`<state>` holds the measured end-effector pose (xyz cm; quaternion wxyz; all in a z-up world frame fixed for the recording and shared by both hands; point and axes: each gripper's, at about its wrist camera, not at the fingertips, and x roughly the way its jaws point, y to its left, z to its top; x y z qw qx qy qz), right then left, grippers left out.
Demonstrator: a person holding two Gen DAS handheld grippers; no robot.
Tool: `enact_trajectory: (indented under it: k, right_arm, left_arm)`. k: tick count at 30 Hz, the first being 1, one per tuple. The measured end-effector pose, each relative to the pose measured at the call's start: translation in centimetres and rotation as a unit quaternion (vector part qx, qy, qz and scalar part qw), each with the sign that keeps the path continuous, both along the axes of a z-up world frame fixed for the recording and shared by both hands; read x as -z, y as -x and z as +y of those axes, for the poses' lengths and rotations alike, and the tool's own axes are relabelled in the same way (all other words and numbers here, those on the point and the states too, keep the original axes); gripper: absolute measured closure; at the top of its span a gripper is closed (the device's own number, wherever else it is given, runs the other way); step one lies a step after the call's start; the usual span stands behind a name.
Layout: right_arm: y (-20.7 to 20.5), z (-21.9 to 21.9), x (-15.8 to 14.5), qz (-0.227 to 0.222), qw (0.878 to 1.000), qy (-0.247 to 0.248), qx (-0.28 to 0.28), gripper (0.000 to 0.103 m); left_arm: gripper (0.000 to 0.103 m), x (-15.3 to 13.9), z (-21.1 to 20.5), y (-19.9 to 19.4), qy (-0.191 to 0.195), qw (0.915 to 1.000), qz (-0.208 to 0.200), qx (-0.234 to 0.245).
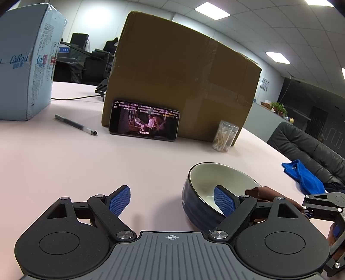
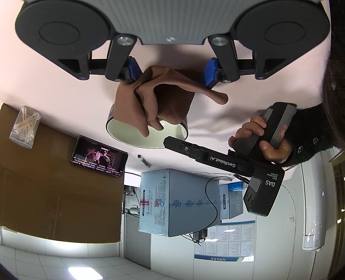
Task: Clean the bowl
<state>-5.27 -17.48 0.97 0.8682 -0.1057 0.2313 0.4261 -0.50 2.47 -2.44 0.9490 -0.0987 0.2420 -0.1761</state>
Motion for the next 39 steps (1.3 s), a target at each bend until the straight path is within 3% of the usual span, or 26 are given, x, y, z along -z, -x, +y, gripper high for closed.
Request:
enact_trajectory:
  k: [18,32,39]
  right_arm:
    - [-0.3,-0.2,0.0,0.010,1.000,-0.006,0.005,0.042]
    - [-1.1,-0.2,0.0,0.015,0.998,-0.021,0.053,0.044]
    - [-1.3,-0.1,0.1,0.009,0.997,-0.014,0.073,0.037]
  left_arm:
    - [0.016,0.0,-0.1,-0.1,-0.002,1.0000,0.001,0.003]
    - [0.016,-0.1,-0.1,0.0,-0.005,1.0000,-0.001,0.001]
    - [0.016,-0.1,-0.2,0.0,-0.006,1.0000,-0.002,0.002]
